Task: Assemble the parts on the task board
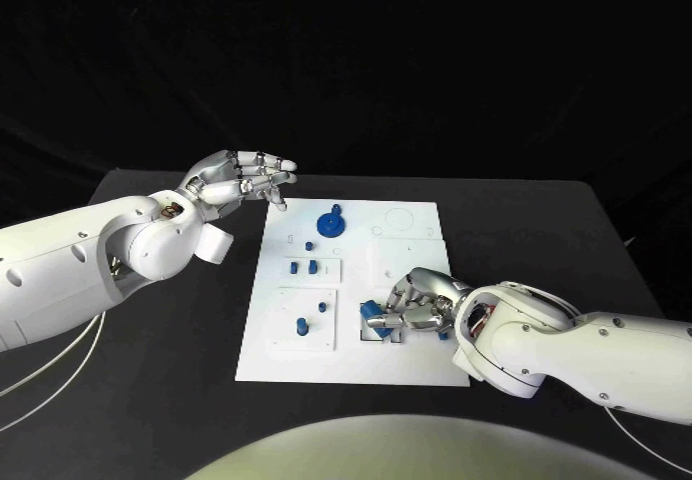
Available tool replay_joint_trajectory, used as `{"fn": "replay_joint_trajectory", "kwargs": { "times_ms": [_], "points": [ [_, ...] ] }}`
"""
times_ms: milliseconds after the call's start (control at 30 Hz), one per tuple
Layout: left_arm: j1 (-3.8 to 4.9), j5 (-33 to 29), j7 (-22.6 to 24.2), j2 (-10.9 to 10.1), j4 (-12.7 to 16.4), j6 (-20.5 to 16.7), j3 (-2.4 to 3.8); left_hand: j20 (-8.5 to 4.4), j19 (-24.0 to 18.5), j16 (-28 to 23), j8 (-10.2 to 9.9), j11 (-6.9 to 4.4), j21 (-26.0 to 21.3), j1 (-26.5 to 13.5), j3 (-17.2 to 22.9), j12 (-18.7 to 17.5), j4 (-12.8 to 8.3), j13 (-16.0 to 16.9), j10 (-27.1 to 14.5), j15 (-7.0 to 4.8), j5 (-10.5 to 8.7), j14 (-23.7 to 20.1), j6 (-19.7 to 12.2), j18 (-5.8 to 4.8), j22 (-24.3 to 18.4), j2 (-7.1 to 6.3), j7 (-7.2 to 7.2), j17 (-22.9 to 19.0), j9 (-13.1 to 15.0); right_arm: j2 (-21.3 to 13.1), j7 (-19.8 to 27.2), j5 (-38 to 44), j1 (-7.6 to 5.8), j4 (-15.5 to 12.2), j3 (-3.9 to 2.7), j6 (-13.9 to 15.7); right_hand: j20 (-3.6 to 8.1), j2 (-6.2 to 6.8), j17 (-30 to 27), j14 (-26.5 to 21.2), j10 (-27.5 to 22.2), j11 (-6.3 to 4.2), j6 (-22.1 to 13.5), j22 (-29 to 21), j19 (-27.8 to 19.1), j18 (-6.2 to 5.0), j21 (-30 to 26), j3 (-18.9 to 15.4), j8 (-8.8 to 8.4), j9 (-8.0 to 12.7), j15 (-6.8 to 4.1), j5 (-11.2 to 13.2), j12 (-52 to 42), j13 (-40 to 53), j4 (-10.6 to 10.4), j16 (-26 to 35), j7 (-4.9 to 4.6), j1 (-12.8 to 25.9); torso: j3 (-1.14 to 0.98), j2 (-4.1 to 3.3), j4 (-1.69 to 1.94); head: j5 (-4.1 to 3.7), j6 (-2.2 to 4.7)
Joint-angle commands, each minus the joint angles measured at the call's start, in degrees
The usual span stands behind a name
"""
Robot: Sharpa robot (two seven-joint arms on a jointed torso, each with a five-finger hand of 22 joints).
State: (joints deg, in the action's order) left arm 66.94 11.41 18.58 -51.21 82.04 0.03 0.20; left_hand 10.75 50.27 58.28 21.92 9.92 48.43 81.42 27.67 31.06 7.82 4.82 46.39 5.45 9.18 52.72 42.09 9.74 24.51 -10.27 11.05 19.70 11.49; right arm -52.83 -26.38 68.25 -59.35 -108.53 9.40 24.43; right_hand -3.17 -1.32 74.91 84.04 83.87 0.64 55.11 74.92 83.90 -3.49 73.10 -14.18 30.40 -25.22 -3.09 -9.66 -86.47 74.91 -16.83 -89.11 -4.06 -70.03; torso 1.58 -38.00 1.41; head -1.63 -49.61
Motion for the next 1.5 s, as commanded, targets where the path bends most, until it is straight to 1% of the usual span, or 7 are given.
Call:
{"fn": "replay_joint_trajectory", "kwargs": {
  "times_ms": [33, 167, 333, 433, 700, 1100, 1500],
  "points": [
    [0.02, 0.02, 0.38, 0.02, 0.17, 0.43, 0.03, -0.01, 0.3, -0.04, 0.12, 0.0, -0.37, -0.51, 0.18, 0.39, 0.24, 0.08, -0.5, 0.12, -0.22, -0.17, -0.44, 0.8, -0.09, -0.04, 2.81, 0.09, -0.08, 0.11, -0.29, 1.32, 0.06, 0.04, 0.0, -0.05, 0.48, 0.3, 11.82, 5.29, 2.6, -0.47, -0.26, 9.84, 1.25, 0.23, -0.3, -0.84, 0.12, -0.01, -0.39, -0.18, 0.27, 10.08, -0.07, 0.15, -0.3, 1.62, 0.0, 0.05, -0.03, -0.07, 0.04],
    [0.02, 0.02, 0.36, -0.01, 0.17, 0.4, 0.03, -0.01, 0.3, -0.04, 0.12, 0.0, -0.37, -0.51, 0.18, 0.39, 0.24, 0.08, -0.5, 0.12, -0.22, -0.17, -0.44, 0.8, -0.09, -0.04, 2.81, 0.09, -0.08, 0.14, -0.35, 1.6, 0.06, 0.07, 0.0, 0.0, 0.49, 1.12, 11.77, 5.28, 2.52, -0.48, -0.34, 9.89, 1.27, 0.23, -0.35, -0.89, 0.24, -0.21, -0.41, -0.31, 0.42, 10.0, -0.13, 0.17, -0.28, 3.92, 0.01, 0.03, -0.01, -0.13, 0.1],
    [0.02, 0.02, 0.35, -0.06, 0.17, 0.35, 0.03, -0.01, 0.3, -0.04, 0.12, 0.0, -0.37, -0.51, 0.18, 0.39, 0.24, 0.08, -0.5, 0.12, -0.22, -0.17, -0.44, 0.8, -0.09, -0.04, 2.81, 0.09, -0.08, 0.12, -0.24, 1.95, 0.06, 0.0, 0.0, -0.02, 0.5, 4.44, 11.78, 5.28, 2.43, -0.48, -0.56, 9.97, 1.3, 0.22, -0.55, 3.12, 0.44, -0.61, -0.41, -0.57, 0.67, 9.94, -0.21, 0.19, -0.28, 8.57, 0.02, 0.05, 0.01, -0.21, 0.24],
    [0.03, 0.02, 0.33, -0.08, 0.18, 0.34, 0.03, -0.01, 0.3, -0.04, 0.12, 0.0, -0.37, -0.51, 0.18, 0.39, 0.24, 0.08, -0.5, 0.12, -0.22, -0.17, -0.44, 0.8, -0.09, -0.04, 2.81, 0.09, -0.08, 0.06, -0.3, 2.24, 0.06, -0.03, 0.0, -0.17, 0.5, 5.19, 11.79, 5.28, 2.42, -0.48, -0.62, 10.02, 1.33, 0.23, -0.56, 4.18, 0.48, -0.7, -0.41, -0.62, 0.72, 9.95, -0.23, 0.19, -0.29, 9.54, 0.02, 0.01, 0.0, -0.23, 0.24],
    [0.03, 0.02, 0.32, -0.14, 0.19, 0.3, 0.03, -0.01, 0.3, -0.04, 0.12, 0.0, -0.37, -0.51, 0.18, 0.39, 0.24, 0.08, -0.5, 0.12, -0.22, -0.17, -0.44, 0.8, -0.09, -0.04, 2.81, 0.09, -0.08, -0.47, -0.39, 2.84, 0.06, -0.64, 0.0, -0.65, 0.51, 4.95, 11.88, 5.3, 2.6, -0.5, -0.57, 10.09, 1.39, 0.26, -0.4, 4.93, 0.55, -0.78, -0.42, -0.6, 0.54, 10.2, -0.23, 0.16, -0.26, 10.41, 0.01, 0.03, -0.02, -0.24, 0.35],
    [0.03, 0.02, 0.19, -0.28, 0.21, 0.41, 0.03, 0.0, 0.31, -0.03, 0.15, 0.01, -0.41, -0.57, 0.19, 0.43, 0.28, 0.08, -0.57, 0.13, -0.22, -0.18, -0.5, 0.8, -0.13, -0.02, 2.83, 0.11, -0.09, -2.58, -0.78, 0.7, 0.09, -3.04, 0.01, -2.15, 0.59, 1.94, 12.27, 5.39, 2.89, -0.63, -0.35, 10.38, 1.64, 0.38, 0.2, 5.98, 0.76, -1.02, -0.52, -0.31, 0.33, 10.58, -0.15, 0.03, -0.12, 12.49, -0.02, 0.04, -0.03, -0.17, 0.37],
    [0.03, 0.02, 0.15, -0.11, 0.08, 0.55, 0.03, 0.01, 0.32, -0.03, 0.17, 0.02, -0.42, -0.6, 0.22, 0.45, 0.3, 0.08, -0.59, 0.13, -0.21, -0.18, -0.52, 0.8, -0.14, 0.02, 2.83, 0.12, -0.1, -1.83, -0.4, -0.94, 0.1, -3.41, 0.01, -3.2, 0.62, 1.16, 12.41, 5.42, 3.01, -0.67, -0.26, 10.47, 1.72, 0.42, 0.42, 5.94, 0.82, -1.07, -0.56, -0.27, 0.21, 10.74, -0.1, -0.02, -0.07, 12.64, -0.03, 0.03, 0.09, -0.14, 0.35]
  ]
}}
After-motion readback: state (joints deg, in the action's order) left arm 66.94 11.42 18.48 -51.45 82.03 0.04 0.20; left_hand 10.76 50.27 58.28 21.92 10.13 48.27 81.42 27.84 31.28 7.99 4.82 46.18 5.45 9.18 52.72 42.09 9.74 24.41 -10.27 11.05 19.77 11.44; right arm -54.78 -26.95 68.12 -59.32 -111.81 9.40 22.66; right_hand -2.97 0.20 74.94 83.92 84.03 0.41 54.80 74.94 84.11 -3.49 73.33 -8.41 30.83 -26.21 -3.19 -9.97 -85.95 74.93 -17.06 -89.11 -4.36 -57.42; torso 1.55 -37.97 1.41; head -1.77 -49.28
